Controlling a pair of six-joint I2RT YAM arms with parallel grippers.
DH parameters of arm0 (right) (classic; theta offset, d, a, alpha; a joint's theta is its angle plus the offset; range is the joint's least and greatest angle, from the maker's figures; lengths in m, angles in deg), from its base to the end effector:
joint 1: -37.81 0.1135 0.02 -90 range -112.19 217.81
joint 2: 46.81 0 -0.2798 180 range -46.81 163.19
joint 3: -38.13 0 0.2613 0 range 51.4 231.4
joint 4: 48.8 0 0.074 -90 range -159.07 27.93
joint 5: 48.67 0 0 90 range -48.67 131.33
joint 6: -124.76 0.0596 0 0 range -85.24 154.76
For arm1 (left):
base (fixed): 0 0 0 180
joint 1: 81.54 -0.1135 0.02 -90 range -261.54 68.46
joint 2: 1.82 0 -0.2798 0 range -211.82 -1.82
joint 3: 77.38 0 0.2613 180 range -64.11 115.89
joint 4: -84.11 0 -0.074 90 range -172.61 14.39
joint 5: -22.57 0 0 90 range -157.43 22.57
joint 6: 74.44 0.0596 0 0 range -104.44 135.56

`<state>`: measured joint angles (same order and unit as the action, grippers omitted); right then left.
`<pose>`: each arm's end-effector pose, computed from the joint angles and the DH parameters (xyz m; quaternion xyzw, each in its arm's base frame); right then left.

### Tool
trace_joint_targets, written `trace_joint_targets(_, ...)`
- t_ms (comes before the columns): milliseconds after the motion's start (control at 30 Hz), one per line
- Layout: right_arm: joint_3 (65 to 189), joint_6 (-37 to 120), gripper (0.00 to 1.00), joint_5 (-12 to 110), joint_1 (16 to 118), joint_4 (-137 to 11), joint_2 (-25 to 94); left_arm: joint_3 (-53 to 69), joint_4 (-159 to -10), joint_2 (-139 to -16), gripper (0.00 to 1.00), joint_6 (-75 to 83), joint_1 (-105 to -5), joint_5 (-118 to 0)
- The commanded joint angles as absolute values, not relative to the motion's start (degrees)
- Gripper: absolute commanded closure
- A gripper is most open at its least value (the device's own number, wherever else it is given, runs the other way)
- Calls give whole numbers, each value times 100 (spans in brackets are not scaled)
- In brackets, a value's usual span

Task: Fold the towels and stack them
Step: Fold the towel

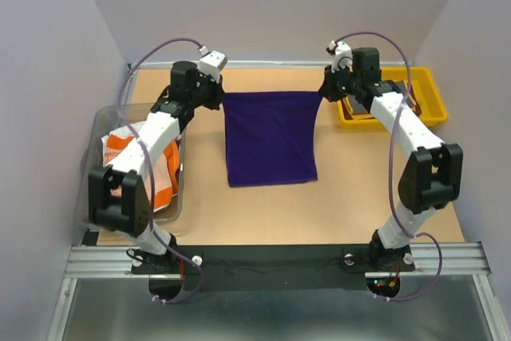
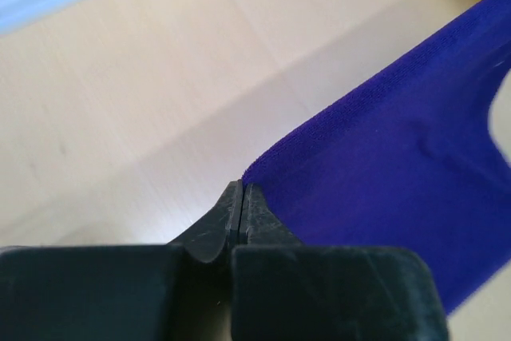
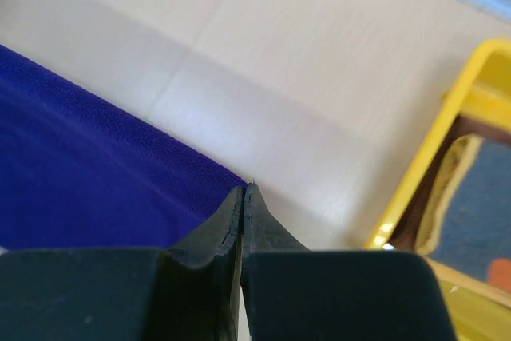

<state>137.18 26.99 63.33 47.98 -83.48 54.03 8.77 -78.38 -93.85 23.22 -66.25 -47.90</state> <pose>0.4269 0.0993 0.3033 -0.2215 0.8523 0.1796 0.4384 0.3896 -0.1272 0.3147 0.2551 0.7887 -0.1774 0.5305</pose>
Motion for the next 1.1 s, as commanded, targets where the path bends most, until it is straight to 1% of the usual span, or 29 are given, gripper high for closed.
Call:
trace_joint_targets(0,13710,2316,99,6242,4818,-7948,4505,586,-8638,-8219,100,2504,-6598,-4809)
trace_joint_targets(200,13228,2061,99,6365,4818,-7869,3187,42,-8824,-6804,100,2654,-6397,-5019)
trace_joint_targets(400,12647,1955,99,6795,4818,-7868,1721,-530,-8780,-5476,100,2637,-6220,-5082)
trace_joint_targets(633,12111,2157,99,7191,4827,-7904,506,-742,-8429,-4507,100,2505,-6141,-5003)
trace_joint_targets(767,11970,2368,99,7200,4818,-7948,521,-829,-8331,-4550,100,2365,-6141,-5152)
trace_joint_targets(867,11838,2430,99,7043,4809,-7956,794,-1075,-8446,-5023,100,2110,-6141,-5363)
trace_joint_targets(900,11812,2447,99,6885,4818,-7948,1108,-1172,-8542,-5207,100,2022,-6141,-5598)
trace_joint_targets(967,11820,2395,99,6761,4818,-7930,1487,-1234,-8665,-5875,100,1820,-6141,-5854)
trace_joint_targets(1000,11838,2377,99,6665,4818,-7930,1880,-1208,-8779,-6129,100,1767,-6141,-6055)
trace_joint_targets(1033,11864,2360,99,6603,4818,-7913,2111,-1156,-8823,-6671,100,1732,-6150,-6110)
trace_joint_targets(1067,11855,2316,99,6542,4818,-7721,2313,-964,-8859,-6955,100,1671,-6167,-6136)
